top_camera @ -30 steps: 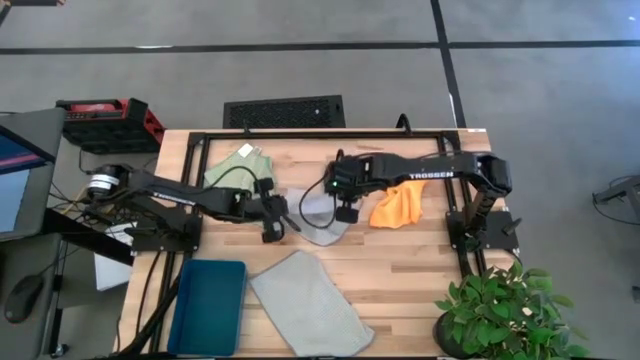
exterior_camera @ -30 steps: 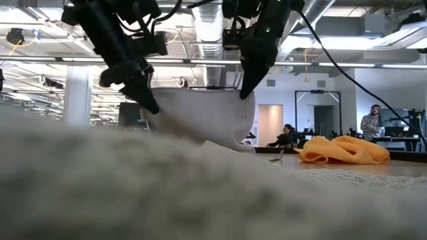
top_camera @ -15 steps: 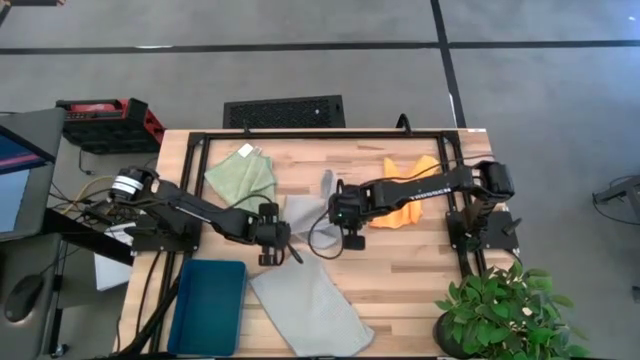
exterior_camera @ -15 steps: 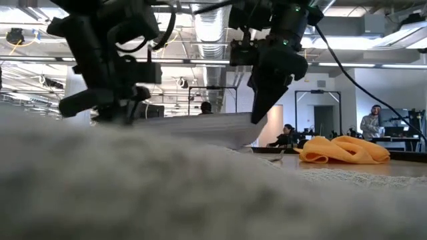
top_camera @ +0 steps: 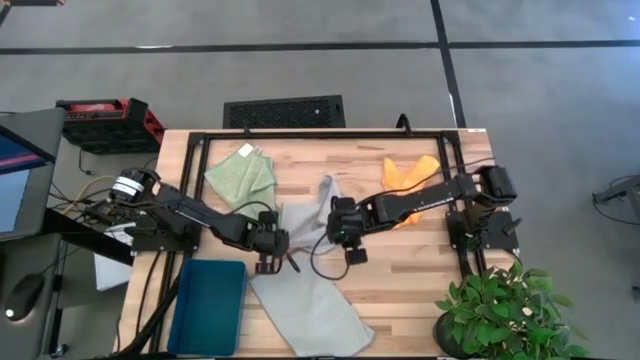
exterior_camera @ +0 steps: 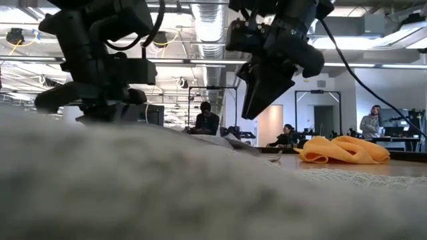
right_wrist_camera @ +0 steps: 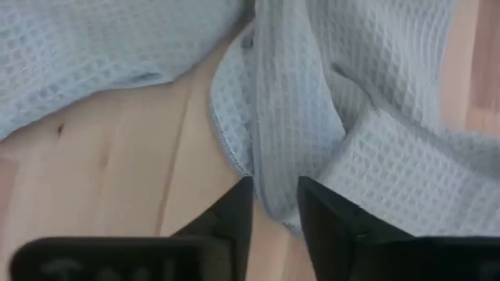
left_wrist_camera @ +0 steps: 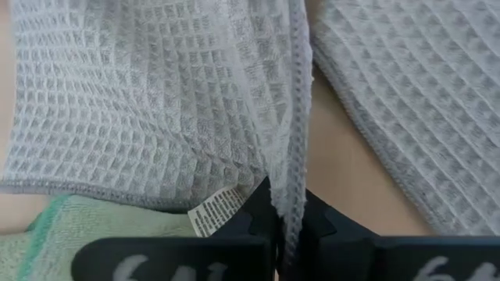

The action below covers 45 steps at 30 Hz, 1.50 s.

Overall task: Fold microfiber towels
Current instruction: Fold the top gray microfiber towel

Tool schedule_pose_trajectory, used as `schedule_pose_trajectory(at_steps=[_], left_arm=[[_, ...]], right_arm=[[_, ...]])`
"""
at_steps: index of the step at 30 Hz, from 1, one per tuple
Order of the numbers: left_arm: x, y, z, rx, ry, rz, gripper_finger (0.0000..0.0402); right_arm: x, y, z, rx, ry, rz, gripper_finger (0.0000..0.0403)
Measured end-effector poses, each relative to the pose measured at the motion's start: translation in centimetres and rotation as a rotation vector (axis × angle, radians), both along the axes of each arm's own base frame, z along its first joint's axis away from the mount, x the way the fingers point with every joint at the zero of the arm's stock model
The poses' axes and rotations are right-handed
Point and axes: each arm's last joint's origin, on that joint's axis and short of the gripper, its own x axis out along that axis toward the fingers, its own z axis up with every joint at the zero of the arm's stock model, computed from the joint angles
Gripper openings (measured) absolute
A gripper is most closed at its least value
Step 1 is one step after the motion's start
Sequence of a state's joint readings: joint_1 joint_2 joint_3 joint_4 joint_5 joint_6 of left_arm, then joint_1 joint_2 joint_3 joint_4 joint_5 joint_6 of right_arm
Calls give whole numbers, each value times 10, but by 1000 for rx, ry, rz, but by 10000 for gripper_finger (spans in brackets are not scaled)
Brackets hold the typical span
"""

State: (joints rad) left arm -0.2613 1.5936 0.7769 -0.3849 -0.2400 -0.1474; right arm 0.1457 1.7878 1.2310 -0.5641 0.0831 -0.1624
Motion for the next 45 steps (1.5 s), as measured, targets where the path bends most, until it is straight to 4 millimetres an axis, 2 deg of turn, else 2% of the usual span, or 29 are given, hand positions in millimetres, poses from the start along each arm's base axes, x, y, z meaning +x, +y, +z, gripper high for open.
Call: schedule_pose_trajectory(at_steps=[4,9,14,19,30,34,37,41,43,45], left_arm=[[-2,-5,0,1,8,-19,0],[-3,-8,0,-6,6,-13,0],[-3,-8,0,-11,4,-3,0],[-3,-8,0,-14,3,5,0],[-3,-8,0,-14,2,5,0],[-3,-8,0,-14,2,5,0],[-3,-8,0,-16,0,10,0],[-3,-8,0,-16,-1,11,0],[-3,-8,0,-17,-4,12,0],[-3,-8,0,-17,-4,12,0]], right_arm=[[2,6,1,-46,-31,76,167],[12,-5,7,-77,-142,1,192],[20,-19,12,-64,-228,-42,197],[22,-29,12,-31,-232,-61,188],[18,-33,-2,0,-249,-50,180],[20,-33,-20,-25,-221,-8,183],[25,-33,-15,-24,-267,-7,182],[27,-35,-32,-30,-231,-6,180],[37,-35,-38,-32,-267,-2,180],[37,-36,-50,-46,-210,12,181]])
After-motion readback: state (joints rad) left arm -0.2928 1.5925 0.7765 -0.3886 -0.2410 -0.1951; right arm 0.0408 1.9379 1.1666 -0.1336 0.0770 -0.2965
